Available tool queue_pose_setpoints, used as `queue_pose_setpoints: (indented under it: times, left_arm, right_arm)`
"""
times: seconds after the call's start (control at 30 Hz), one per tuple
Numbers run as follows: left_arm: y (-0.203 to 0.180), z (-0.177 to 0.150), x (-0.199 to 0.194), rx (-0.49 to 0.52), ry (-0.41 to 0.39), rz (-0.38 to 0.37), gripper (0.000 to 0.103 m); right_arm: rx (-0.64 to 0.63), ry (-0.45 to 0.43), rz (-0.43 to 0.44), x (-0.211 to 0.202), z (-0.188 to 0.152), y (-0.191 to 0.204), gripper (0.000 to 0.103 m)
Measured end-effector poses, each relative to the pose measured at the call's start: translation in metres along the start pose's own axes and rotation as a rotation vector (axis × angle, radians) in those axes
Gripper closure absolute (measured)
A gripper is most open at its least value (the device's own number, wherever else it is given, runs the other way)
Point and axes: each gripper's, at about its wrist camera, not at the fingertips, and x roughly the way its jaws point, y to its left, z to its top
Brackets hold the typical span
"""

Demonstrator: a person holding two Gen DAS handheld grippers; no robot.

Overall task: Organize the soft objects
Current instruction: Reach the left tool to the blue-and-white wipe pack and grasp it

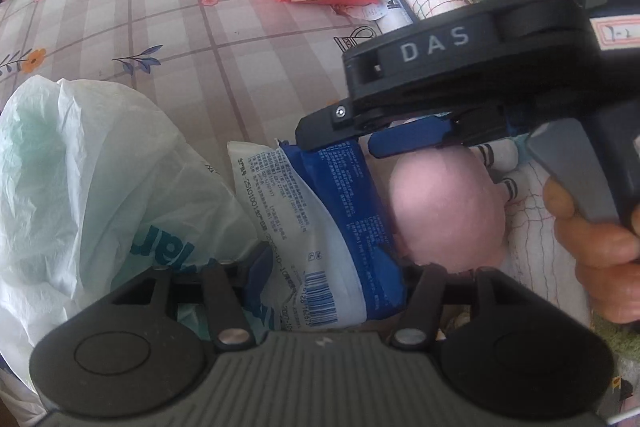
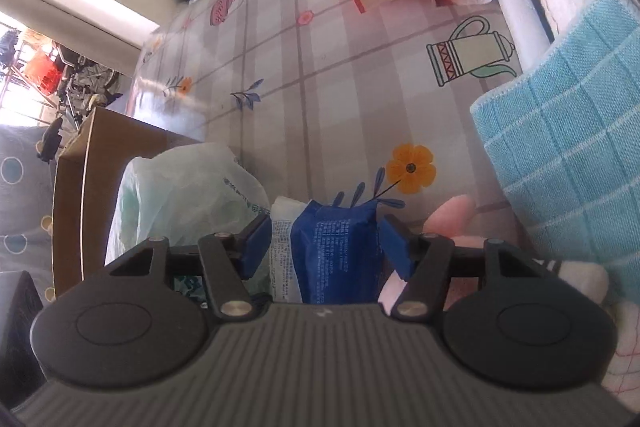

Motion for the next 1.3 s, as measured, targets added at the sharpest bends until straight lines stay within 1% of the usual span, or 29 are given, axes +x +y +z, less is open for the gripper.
queue_pose_setpoints:
  times: [0.07,0.13,0.27,0.3,0.33,0.37,0.4,0.47,0.57,0.7,0.8,0.9,0.97,1.0,1.1,1.13,1.2,1.3]
  left_arm:
    - [-0.001,0.004,0.003,0.002,0.014,-0.003,0.036]
    - [-0.005,0.008,0.007,0.006,0.023,0.003,0.032]
    - [-0.011,0.015,0.019,0.025,0.029,0.038,0.023]
    - [-0.012,0.016,0.021,0.027,0.03,0.046,0.023]
    - [-0.014,0.017,0.023,0.03,0.029,0.053,0.022]
    - [-0.014,0.018,0.024,0.03,0.029,0.058,0.022]
    - [-0.013,0.019,0.025,0.029,0.029,0.061,0.022]
    - [-0.013,0.019,0.026,0.03,0.023,0.063,0.022]
    - [-0.01,0.019,0.024,0.013,0.008,0.063,0.027]
    - [-0.006,0.02,0.023,-0.008,0.009,0.052,0.027]
    - [-0.007,0.022,0.024,0.002,0.004,0.065,0.028]
    - [-0.008,0.021,0.023,0.011,-0.011,0.074,0.033]
    - [-0.007,0.018,0.02,0.001,-0.019,0.072,0.038]
    - [-0.008,0.016,0.016,-0.001,-0.025,0.071,0.038]
    - [-0.004,0.017,0.013,-0.019,-0.028,0.055,0.038]
    - [-0.003,0.017,0.013,-0.023,-0.029,0.053,0.038]
    - [-0.001,0.018,0.012,-0.031,-0.03,0.047,0.038]
    - [-0.001,0.018,0.011,-0.039,-0.032,0.041,0.038]
  right_arm:
    - [-0.019,0.042,-0.023,0.01,0.007,0.002,0.043]
    - [-0.023,0.074,-0.042,0.019,0.012,0.006,0.041]
    - [-0.023,0.126,-0.027,0.035,0.022,0.006,0.037]
    - [-0.015,0.137,-0.01,0.038,0.024,0.005,0.034]
    - [-0.008,0.145,0.006,0.041,0.025,0.005,0.03]
    - [-0.002,0.144,0.026,0.042,0.025,0.004,0.024]
    - [0.002,0.142,0.043,0.043,0.025,0.003,0.022]
    - [0.017,0.131,0.077,0.041,0.025,0.0,0.022]
    - [0.069,0.103,0.173,0.031,0.022,-0.013,0.022]
    - [0.12,0.066,0.266,0.018,0.014,-0.025,0.022]
    - [0.131,0.047,0.286,0.012,0.01,-0.029,0.022]
    - [0.144,0.027,0.303,0.008,0.008,-0.033,0.024]
    - [0.148,0.016,0.29,0.008,0.008,-0.036,0.027]
    - [0.146,0.011,0.275,0.007,0.009,-0.036,0.027]
    - [0.132,0.018,0.175,0.01,0.013,-0.037,0.026]
    - [0.125,0.034,0.152,0.013,0.014,-0.037,0.026]
    - [0.117,0.095,0.13,0.026,0.016,-0.036,0.026]
    - [0.12,0.146,0.131,0.043,0.018,-0.034,0.026]
